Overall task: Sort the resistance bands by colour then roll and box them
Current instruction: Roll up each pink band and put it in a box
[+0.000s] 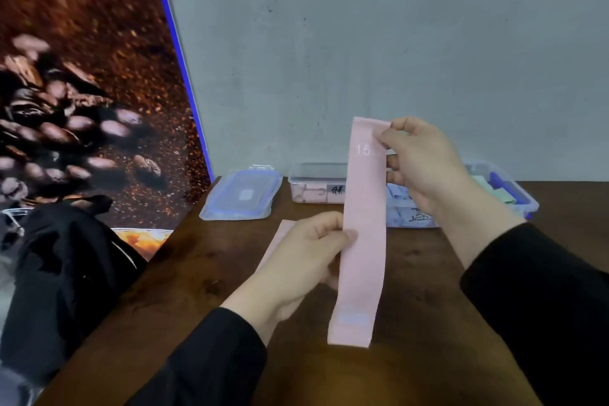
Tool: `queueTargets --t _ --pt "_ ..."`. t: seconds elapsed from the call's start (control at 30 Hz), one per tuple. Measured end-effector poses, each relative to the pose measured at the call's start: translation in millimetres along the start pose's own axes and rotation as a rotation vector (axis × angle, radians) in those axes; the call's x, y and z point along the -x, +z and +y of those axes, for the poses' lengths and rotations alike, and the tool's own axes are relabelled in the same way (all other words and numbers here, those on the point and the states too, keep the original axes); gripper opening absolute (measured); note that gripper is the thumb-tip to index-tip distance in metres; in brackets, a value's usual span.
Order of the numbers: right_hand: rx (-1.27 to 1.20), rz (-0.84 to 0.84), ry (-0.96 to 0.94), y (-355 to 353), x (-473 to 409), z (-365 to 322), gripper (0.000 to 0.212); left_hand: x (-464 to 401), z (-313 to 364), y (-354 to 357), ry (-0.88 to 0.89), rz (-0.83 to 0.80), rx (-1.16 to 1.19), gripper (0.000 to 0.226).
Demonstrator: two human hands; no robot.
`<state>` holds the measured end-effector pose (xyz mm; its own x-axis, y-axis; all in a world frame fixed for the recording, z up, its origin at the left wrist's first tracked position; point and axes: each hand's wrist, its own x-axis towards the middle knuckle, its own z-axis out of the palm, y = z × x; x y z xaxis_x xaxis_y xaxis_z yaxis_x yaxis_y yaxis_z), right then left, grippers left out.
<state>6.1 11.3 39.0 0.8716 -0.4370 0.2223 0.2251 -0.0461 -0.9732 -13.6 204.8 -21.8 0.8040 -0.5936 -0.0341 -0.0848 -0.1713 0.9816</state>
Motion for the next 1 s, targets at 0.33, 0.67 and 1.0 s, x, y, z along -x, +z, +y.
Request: queueTargets --t 0.33,0.67,1.0 --pt "0.864 -0.11 0.118 -33.5 49.8 112.5 0.05 0.2 -70.0 15.7 -0.042 0.271 -0.727 0.042" --pt "0.93 -0.395 -0.077 -41.1 79.8 150.3 0.043 -30.1 -81.1 38.0 -0.029 0.088 -0.9 0.047" --pt "0.751 -0.608 -0.278 -71.1 122.4 130.1 0.006 -3.7 -89.0 19.3 0.24 0.051 -0.785 0.007"
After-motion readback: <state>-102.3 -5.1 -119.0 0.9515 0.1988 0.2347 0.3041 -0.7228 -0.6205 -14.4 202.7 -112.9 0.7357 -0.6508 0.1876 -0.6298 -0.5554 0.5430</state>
